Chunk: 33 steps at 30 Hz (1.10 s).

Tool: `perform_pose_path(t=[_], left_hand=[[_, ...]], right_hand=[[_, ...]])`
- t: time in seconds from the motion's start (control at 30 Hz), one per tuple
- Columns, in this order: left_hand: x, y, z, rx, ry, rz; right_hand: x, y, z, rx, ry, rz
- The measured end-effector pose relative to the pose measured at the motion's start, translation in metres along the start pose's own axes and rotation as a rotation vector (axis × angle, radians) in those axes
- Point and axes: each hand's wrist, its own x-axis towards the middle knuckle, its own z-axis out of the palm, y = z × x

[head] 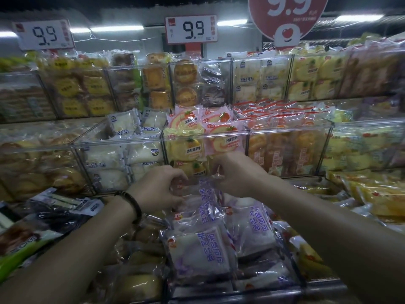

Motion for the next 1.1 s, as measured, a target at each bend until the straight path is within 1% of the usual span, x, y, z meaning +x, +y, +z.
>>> perform_pose_path(t=[0.07, 0.1, 0.13, 0.2, 0.27, 0.33, 0.4, 0.5, 0.57, 0.63, 0.73, 0.83, 0.93, 1.0, 1.1], left_hand=[[-0.009, 0.005, -0.013, -0.053, 0.068, -0.009], [-0.014, 0.006, -0.019, -0.078, 0.071, -0.019], [-0.020, 0.008, -0.023, -0.090, 0.037, -0.030], [-0.030, 0.011, -0.026, -0.053, -0.120, -0.055], [-0.036, 0.013, -0.022, 0.064, -0.269, -0.062], [-0.037, 0.016, -0.014, 0.151, -0.289, -0.042], [-0.036, 0.016, -0.006, 0.152, -0.286, -0.037], [-0.034, 0.015, 0.000, 0.124, -0.343, -0.035], [-0.032, 0.017, 0.003, 0.137, -0.324, -0.024], [-0.028, 0.020, 0.004, 0.159, -0.265, -0.016], [-0.022, 0.020, 0.003, 0.158, -0.159, -0.030], [-0.019, 0.016, 0.005, 0.153, -0.133, -0.042], [-0.020, 0.013, 0.013, 0.175, -0.096, -0.039], [-0.022, 0.012, 0.018, 0.187, -0.088, -0.040], [-0.024, 0.012, 0.012, 0.184, -0.141, -0.046]], right_hand=[[-0.005, -0.004, -0.009, 0.030, 0.016, -0.097], [-0.007, -0.007, -0.012, 0.044, -0.011, -0.143], [-0.010, -0.011, -0.013, 0.056, -0.053, -0.179], [-0.014, -0.018, -0.010, 0.041, -0.150, -0.214], [-0.017, -0.025, -0.003, -0.029, -0.216, -0.206], [-0.020, -0.031, 0.001, -0.102, -0.232, -0.197], [-0.023, -0.036, 0.005, -0.162, -0.261, -0.174], [-0.023, -0.040, 0.014, -0.278, -0.270, -0.130], [-0.022, -0.043, 0.019, -0.309, -0.262, -0.099], [-0.020, -0.044, 0.018, -0.307, -0.241, -0.066], [-0.020, -0.041, 0.012, -0.245, -0.151, 0.003], [-0.024, -0.038, 0.012, -0.234, -0.089, 0.039], [-0.027, -0.037, 0.017, -0.241, -0.048, 0.002], [-0.030, -0.031, 0.013, -0.154, -0.093, -0.059], [-0.038, -0.017, -0.006, -0.005, -0.168, -0.177]])
